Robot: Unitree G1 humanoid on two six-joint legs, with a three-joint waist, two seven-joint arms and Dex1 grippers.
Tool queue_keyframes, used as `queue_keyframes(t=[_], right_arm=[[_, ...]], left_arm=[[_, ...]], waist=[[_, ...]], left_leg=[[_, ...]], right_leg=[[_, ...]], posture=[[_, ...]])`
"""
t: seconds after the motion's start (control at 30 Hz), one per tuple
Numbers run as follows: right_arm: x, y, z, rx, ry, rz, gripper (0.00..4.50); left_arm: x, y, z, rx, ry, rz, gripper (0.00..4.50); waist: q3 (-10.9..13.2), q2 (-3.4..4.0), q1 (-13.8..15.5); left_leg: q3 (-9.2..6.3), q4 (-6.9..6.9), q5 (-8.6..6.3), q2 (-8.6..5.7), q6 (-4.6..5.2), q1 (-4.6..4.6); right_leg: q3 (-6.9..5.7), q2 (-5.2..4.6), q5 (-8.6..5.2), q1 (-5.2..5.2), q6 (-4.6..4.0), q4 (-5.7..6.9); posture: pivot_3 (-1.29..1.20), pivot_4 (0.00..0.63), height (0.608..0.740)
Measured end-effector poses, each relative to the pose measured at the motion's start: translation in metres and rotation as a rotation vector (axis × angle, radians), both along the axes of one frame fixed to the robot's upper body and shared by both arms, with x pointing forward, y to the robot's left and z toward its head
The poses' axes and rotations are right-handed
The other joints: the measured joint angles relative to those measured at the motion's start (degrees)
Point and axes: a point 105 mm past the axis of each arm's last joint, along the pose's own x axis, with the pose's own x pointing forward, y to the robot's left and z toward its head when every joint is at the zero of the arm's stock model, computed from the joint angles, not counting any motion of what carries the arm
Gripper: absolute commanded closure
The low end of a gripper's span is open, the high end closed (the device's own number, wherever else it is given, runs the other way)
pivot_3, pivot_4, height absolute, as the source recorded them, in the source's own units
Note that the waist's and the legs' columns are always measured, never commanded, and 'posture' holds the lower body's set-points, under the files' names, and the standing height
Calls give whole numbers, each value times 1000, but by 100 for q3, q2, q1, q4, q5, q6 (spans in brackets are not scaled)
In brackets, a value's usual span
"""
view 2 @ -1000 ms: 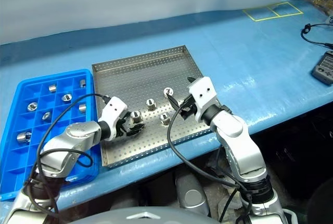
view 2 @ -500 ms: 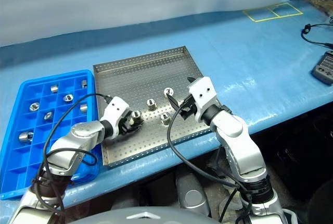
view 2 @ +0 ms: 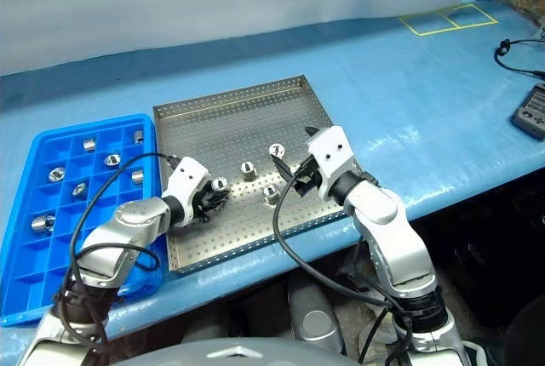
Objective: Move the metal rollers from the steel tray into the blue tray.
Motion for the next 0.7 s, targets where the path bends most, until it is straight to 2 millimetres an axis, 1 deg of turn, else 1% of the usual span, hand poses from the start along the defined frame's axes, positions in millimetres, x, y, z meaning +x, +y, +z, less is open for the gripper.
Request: queue_keyframes(t=[0.2,0.33,0.53,0.7], right_arm=[[0,0,0,-1,0,3,0],[0,0,0,-5,1,7,0],[-3,6,-2,-14,8,42,0],[-2,10,0,-26,5,74,0]], left_arm=[[-2,3,0,-7,-15,9,2828],[-8,6,4,-30,-44,9,2828],[-11,15,37,-83,-189,37,2828],[-22,23,52,-68,-239,66,2828]], waist=[[0,0,-15],[1,0,-9],[1,-1,32],[1,-1,124]], left_leg=[[1,-2,0,2,0,0],[0,-10,0,4,-1,-2],[2,-9,0,3,-1,-5],[0,-10,0,6,-1,-4]], right_leg=[[2,3,0,-4,-2,0],[0,4,1,-9,-7,0],[1,1,4,-9,-11,-3],[-2,5,1,-10,-9,-4]], posture=[[-269,150,740],[-254,150,740],[-212,150,740],[-154,150,740]])
